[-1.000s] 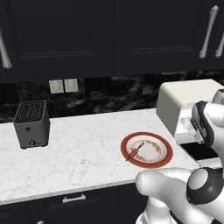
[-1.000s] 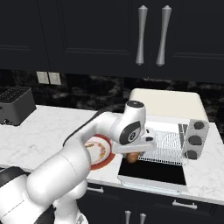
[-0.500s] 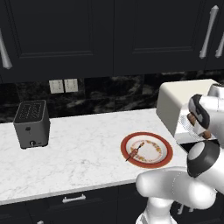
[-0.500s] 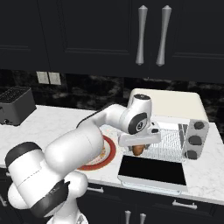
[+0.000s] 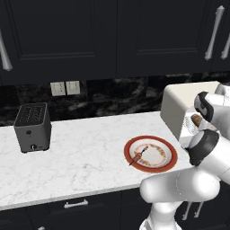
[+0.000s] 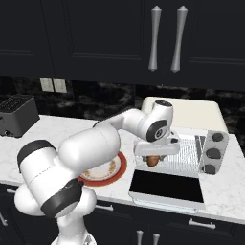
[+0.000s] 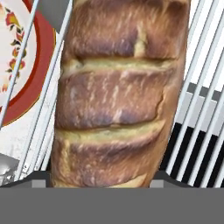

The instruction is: Pick up the kebab skewer and baguette bread, and place them inside the toaster oven. Close the toaster oven door and start by setting the timer.

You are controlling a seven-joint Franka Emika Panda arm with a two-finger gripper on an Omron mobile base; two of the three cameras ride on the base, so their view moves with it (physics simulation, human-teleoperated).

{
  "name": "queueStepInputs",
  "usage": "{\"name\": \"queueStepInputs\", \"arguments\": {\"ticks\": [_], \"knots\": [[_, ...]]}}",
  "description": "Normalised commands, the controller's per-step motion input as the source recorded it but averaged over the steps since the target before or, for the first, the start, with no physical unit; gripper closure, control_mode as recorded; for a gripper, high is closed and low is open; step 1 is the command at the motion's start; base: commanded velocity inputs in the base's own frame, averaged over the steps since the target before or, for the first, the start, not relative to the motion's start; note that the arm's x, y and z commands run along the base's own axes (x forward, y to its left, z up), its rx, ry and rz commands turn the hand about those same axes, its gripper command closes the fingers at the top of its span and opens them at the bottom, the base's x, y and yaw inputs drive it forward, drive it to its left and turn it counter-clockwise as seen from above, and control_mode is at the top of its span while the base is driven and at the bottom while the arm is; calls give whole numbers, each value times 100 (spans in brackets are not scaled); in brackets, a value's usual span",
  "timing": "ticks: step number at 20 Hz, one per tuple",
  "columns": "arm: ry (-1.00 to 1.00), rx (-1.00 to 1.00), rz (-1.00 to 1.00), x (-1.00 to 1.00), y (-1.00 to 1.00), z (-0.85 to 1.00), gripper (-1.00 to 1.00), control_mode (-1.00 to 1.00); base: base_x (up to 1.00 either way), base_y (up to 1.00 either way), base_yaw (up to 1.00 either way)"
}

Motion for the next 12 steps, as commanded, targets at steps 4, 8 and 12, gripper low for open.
{"name": "queueStepInputs", "arguments": {"ticks": [4,8,12], "knots": [[-3,0,0,0,27,-8,-100,-100,0,0,0],[-4,0,0,-3,36,-22,-100,-100,0,0,0],[-5,0,0,-12,14,-12,-100,-100,0,0,0]]}}
